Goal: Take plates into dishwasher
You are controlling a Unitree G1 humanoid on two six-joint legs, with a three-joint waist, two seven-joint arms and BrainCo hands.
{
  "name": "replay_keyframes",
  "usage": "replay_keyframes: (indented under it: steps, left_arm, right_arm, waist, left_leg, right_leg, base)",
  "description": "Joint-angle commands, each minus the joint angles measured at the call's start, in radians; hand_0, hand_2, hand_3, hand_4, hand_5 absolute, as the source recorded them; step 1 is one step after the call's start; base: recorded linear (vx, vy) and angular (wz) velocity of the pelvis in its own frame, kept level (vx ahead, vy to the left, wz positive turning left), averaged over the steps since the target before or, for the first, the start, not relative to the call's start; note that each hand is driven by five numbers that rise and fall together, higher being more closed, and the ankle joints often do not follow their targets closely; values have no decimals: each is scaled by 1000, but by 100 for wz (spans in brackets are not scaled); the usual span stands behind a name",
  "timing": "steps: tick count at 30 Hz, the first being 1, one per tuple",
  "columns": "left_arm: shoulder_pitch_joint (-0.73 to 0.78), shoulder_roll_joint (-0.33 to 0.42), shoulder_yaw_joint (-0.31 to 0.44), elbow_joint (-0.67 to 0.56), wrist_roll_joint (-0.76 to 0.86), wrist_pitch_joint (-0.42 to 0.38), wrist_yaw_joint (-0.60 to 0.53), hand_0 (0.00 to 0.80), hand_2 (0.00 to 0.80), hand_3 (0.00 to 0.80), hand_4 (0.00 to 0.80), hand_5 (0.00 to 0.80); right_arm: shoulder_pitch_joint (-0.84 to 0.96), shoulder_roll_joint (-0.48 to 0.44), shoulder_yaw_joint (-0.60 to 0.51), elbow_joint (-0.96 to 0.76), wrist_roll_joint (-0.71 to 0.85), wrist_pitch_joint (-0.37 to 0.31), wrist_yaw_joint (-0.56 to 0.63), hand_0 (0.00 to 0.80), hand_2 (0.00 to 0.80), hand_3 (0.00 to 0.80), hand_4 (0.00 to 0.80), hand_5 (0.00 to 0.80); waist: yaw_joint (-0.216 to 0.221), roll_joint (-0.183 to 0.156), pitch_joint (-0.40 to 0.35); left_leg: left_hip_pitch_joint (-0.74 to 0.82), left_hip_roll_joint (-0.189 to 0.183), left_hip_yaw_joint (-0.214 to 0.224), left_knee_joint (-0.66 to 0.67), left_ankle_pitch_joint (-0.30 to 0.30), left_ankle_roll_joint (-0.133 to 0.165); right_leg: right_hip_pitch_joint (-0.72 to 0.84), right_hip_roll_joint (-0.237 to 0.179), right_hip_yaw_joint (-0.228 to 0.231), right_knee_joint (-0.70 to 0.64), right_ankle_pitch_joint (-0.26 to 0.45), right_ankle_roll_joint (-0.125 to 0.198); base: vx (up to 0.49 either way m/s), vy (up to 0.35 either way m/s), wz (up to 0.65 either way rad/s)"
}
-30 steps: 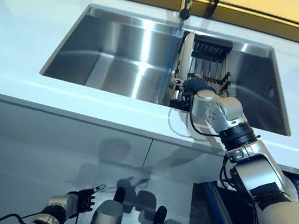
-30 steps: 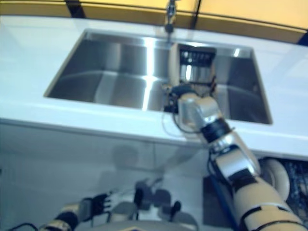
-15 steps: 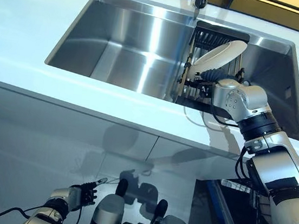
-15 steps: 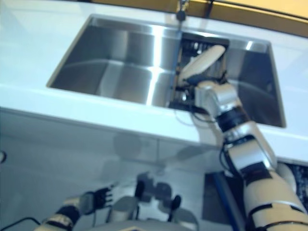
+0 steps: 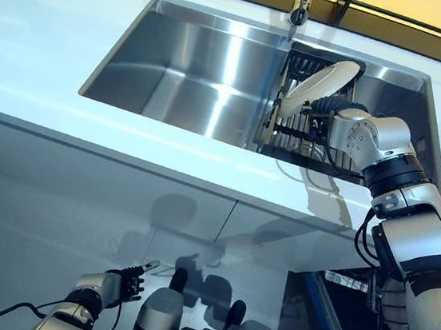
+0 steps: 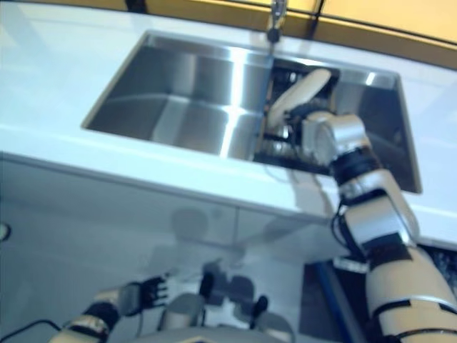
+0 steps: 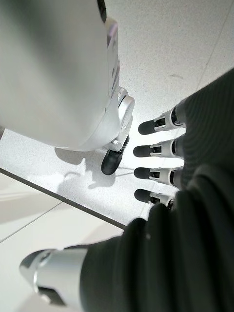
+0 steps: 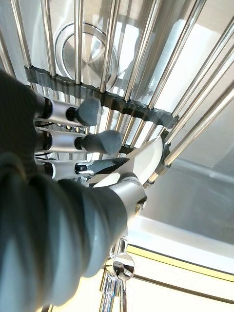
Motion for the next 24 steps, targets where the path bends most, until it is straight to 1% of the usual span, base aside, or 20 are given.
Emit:
replay_keyframes:
  steps: [1, 8, 15, 18, 24]
  left_arm:
    - [-37, 32, -84, 49, 34, 6, -24, 0, 0, 0, 0, 0]
    - [-32, 40, -87, 55, 39, 3, -37, 0, 0, 0, 0, 0]
    - [-26, 50, -78, 53, 61, -12, -44, 0, 0, 0, 0, 0]
    - [-21, 54, -77, 51, 74, -24, -50, 0, 0, 0, 0, 0]
    - [-21, 56, -76, 55, 68, -26, -45, 0, 0, 0, 0, 0]
  right_arm:
    - [-122, -51, 21, 51, -7, -75, 18, 800, 800, 800, 800, 800]
    - [-100, -65, 4, 23, 30, -98, 25, 800, 800, 800, 800, 800]
    - [-58, -94, -26, -75, 61, -120, 8, 800, 800, 800, 800, 800]
    - [-43, -113, -39, -115, 52, -119, 12, 800, 800, 800, 800, 800]
    - [-22, -137, -48, -167, 49, -86, 29, 800, 800, 800, 800, 800]
  waist:
    - [38, -21, -98]
    - [21, -21, -108]
    - [-6, -23, -114]
    - [-19, -22, -118]
    - [-43, -22, -125]
  left_leg:
    - [20, 12, 47, 11, -78, 13]
    - [37, 13, 62, 9, -84, 14]
    - [51, 12, 80, 9, -92, 18]
    - [57, 10, 86, 8, -96, 21]
    - [65, 8, 101, 9, -101, 25]
  right_leg:
    - [-33, -103, 4, 84, 0, 85]
    - [-25, -100, 15, 76, 1, 84]
    - [-30, -99, 30, 77, 4, 86]
    - [-32, -96, 42, 77, 6, 87]
    - [-37, -94, 62, 78, 8, 88]
  base:
    - [0, 0, 0]
    - [0, 0, 0]
    - [-18, -27, -3]
    - [-14, -25, -8]
    - [-2, -7, -10]
